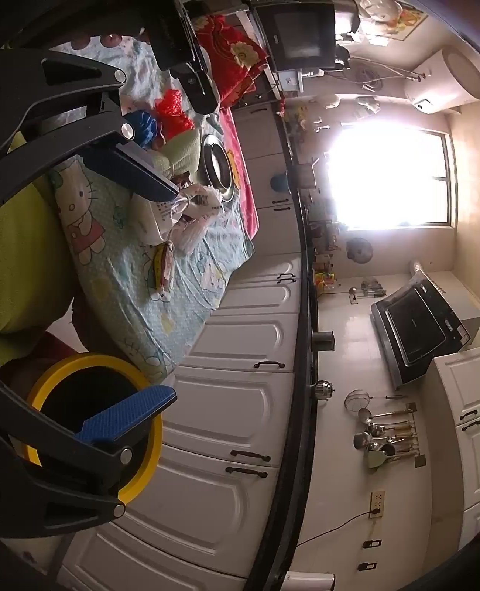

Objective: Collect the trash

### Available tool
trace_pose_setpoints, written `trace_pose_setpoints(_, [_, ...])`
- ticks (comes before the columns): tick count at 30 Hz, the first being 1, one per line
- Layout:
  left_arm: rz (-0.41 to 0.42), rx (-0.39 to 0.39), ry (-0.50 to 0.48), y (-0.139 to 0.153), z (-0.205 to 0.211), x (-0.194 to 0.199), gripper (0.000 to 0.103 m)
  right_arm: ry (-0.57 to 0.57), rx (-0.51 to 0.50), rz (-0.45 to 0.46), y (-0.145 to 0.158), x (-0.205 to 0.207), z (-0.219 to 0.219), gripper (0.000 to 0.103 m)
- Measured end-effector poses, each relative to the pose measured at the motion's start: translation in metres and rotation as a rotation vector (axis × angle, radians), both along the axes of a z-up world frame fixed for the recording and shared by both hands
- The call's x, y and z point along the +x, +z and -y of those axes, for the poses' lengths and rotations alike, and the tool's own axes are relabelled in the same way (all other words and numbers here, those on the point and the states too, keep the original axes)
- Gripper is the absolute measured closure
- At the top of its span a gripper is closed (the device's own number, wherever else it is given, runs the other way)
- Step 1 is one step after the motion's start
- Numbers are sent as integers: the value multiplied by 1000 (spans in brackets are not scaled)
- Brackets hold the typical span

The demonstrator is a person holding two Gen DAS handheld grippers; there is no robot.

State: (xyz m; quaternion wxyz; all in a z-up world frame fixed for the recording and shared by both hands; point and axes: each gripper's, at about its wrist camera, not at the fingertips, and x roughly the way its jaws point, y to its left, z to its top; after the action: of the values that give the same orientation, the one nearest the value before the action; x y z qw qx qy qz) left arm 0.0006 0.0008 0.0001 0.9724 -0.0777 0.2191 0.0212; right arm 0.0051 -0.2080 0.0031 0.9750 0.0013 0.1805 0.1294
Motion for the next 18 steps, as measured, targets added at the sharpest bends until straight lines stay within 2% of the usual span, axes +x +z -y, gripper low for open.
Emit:
trace_pose_setpoints(3, [-4, -11, 11, 0, -2, 3, 11, 0, 5, -3, 1, 0, 0, 6])
trace_pose_setpoints(4, [17, 5, -6, -2, 3, -1, 11, -2, 6, -3, 2, -1, 1, 6])
trace_pose_setpoints(9, [14, 16, -2, -5, 10, -1, 11, -5, 9, -7, -2, 0, 3, 6])
trace_pose_setpoints(10, [11, -6, -10, -3, 2, -1, 11, -7, 10, -8, -4, -1, 3, 6])
trace_pose_setpoints(18, [8, -8, -15, -5, 9, -5, 11, -10, 11, -21, -2, 5, 3, 6])
